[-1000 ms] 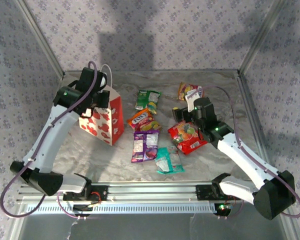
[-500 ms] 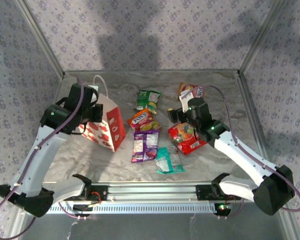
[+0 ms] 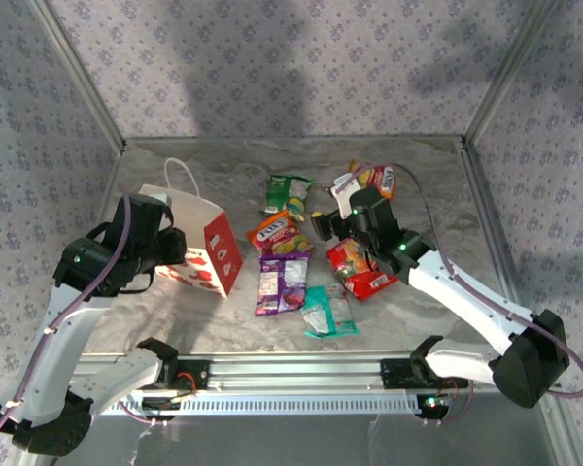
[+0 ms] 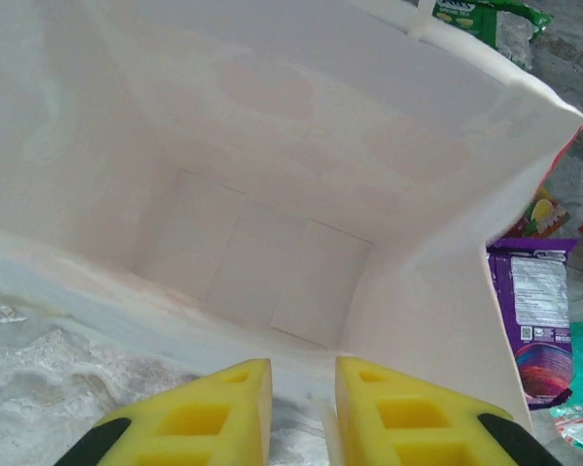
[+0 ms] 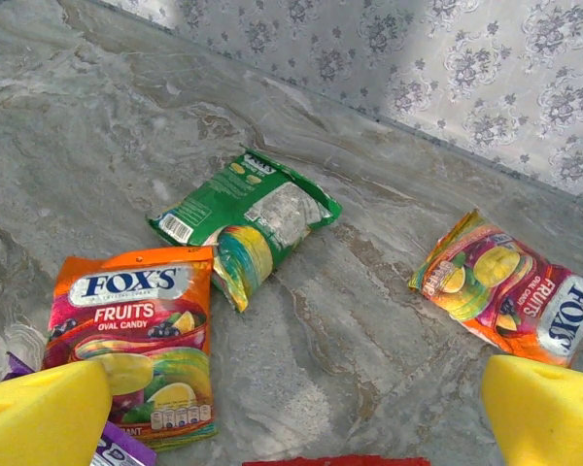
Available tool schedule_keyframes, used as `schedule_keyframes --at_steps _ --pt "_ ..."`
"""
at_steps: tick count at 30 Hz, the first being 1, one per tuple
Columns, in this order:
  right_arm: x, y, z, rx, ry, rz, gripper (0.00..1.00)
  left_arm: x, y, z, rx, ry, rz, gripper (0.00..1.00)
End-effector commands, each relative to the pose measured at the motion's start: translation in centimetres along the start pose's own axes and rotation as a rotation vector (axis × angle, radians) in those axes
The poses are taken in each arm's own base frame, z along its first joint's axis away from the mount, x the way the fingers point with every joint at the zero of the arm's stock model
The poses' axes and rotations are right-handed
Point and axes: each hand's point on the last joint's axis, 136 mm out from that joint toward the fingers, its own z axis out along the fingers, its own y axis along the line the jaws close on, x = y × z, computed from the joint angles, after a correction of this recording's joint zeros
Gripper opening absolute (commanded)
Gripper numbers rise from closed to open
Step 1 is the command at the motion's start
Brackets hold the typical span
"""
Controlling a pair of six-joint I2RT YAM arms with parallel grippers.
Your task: Place the snacks into the paper bag
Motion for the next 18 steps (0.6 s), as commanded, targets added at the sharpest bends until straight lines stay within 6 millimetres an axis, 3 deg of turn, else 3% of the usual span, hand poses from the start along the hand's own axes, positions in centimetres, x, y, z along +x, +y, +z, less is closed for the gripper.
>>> schedule_keyframes --at_steps 1,12,18 --pt "-1.0 -0.1 -0.3 0.024 -0.009 -0.03 1.0 0.0 0.1 -1.2 0.005 0.002 -0.049 0.25" --pt "-0.4 0.0 -0.1 0.03 0.007 -0.078 1.0 0.1 -0.4 -1.6 0.021 0.047 -0.113 0.34" --pt "-0.3 0.1 0.1 0.026 0.005 -0.093 1.0 1.4 0.5 -1.8 -0.047 0.111 -0.147 0.4"
